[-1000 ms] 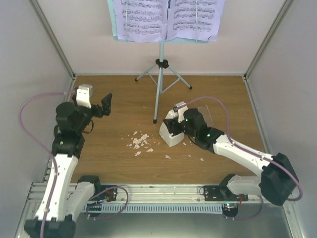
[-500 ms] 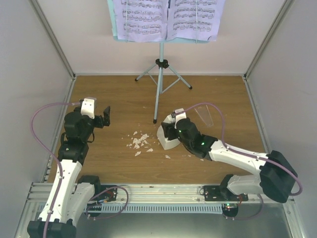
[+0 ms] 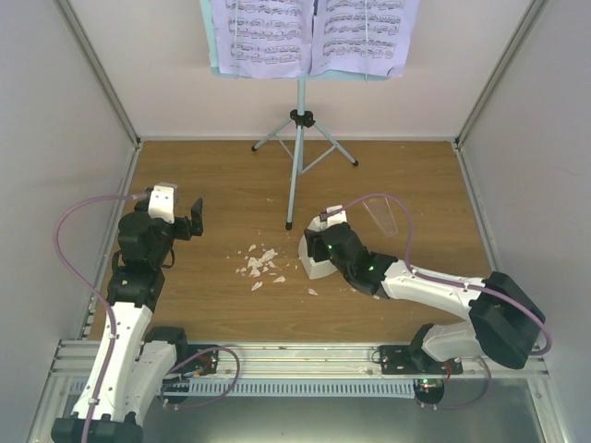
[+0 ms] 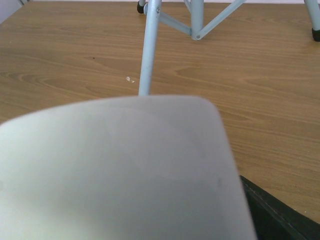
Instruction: Pack up the instrument practice props
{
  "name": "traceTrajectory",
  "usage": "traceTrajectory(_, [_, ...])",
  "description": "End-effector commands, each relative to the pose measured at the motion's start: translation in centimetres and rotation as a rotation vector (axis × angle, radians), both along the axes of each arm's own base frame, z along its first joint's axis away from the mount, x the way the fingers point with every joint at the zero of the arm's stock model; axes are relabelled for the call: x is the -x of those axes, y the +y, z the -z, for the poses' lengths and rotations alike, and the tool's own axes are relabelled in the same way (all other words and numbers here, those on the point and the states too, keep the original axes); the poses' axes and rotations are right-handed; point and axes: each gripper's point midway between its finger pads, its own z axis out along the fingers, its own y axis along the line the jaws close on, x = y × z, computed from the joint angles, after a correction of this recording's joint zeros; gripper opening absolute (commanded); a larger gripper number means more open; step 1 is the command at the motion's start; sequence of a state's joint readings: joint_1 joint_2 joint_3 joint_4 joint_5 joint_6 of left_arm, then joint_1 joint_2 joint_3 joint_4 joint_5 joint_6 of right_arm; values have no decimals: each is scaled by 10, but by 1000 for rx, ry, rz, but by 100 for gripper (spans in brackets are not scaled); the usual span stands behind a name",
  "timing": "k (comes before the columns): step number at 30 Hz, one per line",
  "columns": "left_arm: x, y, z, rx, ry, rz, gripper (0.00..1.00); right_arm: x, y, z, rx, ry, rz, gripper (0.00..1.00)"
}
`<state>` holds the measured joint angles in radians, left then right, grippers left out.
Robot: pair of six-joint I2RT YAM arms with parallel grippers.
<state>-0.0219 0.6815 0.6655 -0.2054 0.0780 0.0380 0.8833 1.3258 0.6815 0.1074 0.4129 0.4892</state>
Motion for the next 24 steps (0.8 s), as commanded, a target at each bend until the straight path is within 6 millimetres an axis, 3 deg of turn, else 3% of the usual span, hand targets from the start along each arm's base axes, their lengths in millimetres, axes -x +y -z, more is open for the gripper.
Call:
traceTrajectory(1, [-1,1,-8,-7,-44,-8,99,-7,5,-21,-96,-65,44,45])
traceTrajectory(8, [0,2,-7,-4,-43,-14,99,-6,6,-21,-88,-59,33,60])
traceTrajectory(10, [0,3,-7,-3,-43,-19,99,-5,7,-26,-84,-59,23,69])
traceTrajectory(14, [-1,7,-5,-1,-42,-44,99,2,15,-46,-111,-71,-46,97])
traceTrajectory(19, [0,15,-5,-4,-41,-98,99,19,23,-70,-139,-93,-169,100])
traceTrajectory(21, [0,16,-4,-5,-41,-103,99,24,21,-88,-157,-117,-198,100])
traceTrajectory(24, [0,18,-4,-5,-41,-115,99,18,-12,-113,-153,-146,-48,100])
